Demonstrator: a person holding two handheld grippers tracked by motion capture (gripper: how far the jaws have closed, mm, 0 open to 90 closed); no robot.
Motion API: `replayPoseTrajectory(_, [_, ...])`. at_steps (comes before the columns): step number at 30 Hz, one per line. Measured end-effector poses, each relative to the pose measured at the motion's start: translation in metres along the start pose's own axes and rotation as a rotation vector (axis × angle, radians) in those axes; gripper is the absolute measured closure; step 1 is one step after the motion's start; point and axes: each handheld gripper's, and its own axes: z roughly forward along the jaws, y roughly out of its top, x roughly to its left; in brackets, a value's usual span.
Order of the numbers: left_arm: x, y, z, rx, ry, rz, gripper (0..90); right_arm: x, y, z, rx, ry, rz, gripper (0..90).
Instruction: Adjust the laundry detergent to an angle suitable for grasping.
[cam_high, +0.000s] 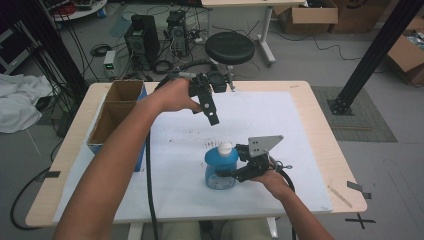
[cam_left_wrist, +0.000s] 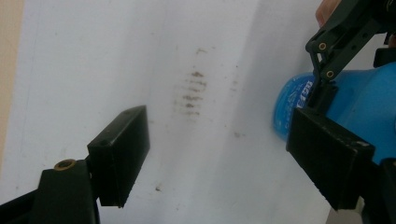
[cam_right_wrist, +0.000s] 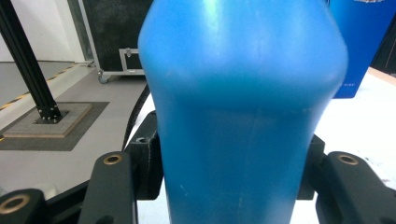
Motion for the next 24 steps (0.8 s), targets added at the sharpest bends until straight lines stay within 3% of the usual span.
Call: replayPoseTrajectory(24, [0.0007, -0.0037, 0.0002, 0.002, 0.002, 0.004, 22.2, 0.0032, -0.0049, 0.0001, 0.003, -0.007, -0.013, 42.3])
